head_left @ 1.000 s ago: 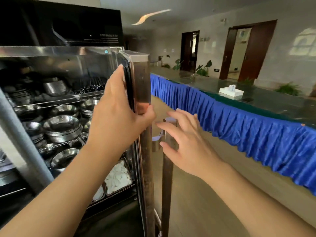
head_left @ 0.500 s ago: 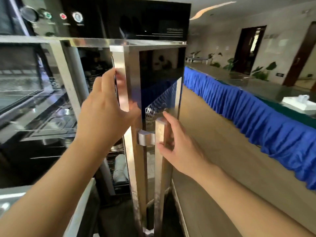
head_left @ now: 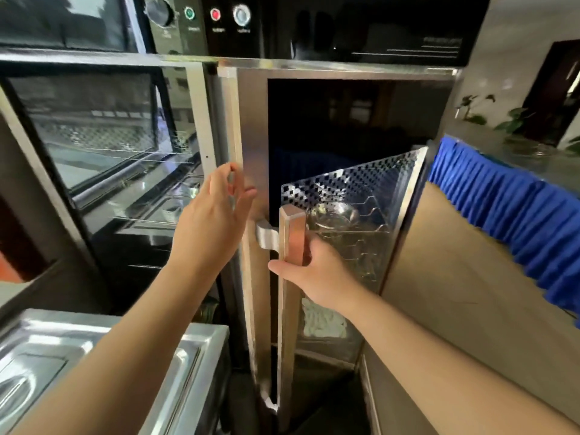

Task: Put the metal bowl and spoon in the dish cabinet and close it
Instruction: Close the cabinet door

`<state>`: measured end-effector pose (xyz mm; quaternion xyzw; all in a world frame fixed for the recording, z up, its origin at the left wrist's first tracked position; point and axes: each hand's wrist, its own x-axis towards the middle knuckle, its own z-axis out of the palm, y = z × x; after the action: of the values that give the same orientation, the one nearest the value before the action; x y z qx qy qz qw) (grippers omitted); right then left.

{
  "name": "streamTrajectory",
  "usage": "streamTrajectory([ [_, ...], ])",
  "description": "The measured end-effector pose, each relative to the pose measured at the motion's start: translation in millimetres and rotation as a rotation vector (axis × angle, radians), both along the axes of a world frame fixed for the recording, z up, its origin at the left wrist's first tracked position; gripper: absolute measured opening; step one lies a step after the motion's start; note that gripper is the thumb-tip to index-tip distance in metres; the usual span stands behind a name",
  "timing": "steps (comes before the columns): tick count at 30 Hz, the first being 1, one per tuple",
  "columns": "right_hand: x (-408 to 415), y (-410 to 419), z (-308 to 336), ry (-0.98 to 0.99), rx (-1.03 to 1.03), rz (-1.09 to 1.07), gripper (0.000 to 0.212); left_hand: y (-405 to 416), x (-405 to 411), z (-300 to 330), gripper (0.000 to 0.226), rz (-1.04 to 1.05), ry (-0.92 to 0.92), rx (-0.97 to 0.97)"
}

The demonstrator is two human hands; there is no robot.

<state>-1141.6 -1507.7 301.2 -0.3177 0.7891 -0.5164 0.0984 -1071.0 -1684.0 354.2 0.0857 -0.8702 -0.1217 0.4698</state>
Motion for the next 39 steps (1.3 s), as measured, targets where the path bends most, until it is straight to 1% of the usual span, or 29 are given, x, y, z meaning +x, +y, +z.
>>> streamTrajectory([
  [2, -13, -24, -1, -0.060, 0.008, 0.076, 0.031, -24, -13, -2, 0.037, -0.005, -0.015, -0.009],
  [6, -39, -76, -8, -0.119, 0.077, 0.160, 0.047, -72, -39, -5, 0.042, -0.013, -0.075, -0.001],
  [10, -67, -126, -14, -0.161, 0.107, 0.147, 0.054, -118, -70, -10, 0.048, -0.012, -0.113, 0.004],
  [13, -86, -157, -14, -0.175, 0.104, 0.106, 0.048, -151, -92, -20, 0.051, -0.015, -0.162, 0.002],
  [16, -105, -186, -16, -0.170, 0.090, 0.054, 0.034, -183, -113, -32, 0.055, -0.016, -0.190, 0.010],
  [20, -131, -218, -15, -0.101, 0.034, -0.012, 0.019, -223, -139, -48, 0.057, -0.015, -0.227, 0.016],
  [22, -142, -230, -15, -0.083, -0.005, -0.030, 0.016, -239, -152, -53, 0.058, 0.015, -0.256, 0.001],
  [25, -156, -244, -17, -0.058, -0.020, -0.051, 0.021, -255, -170, -60, 0.061, 0.068, -0.304, -0.019],
  [34, -187, -265, -19, 0.051, -0.044, -0.041, 0.016, -263, -195, -76, 0.074, 0.239, -0.407, -0.080],
  [39, -201, -276, -26, 0.069, -0.075, -0.076, 0.021, -266, -198, -83, 0.083, 0.319, -0.439, -0.127],
])
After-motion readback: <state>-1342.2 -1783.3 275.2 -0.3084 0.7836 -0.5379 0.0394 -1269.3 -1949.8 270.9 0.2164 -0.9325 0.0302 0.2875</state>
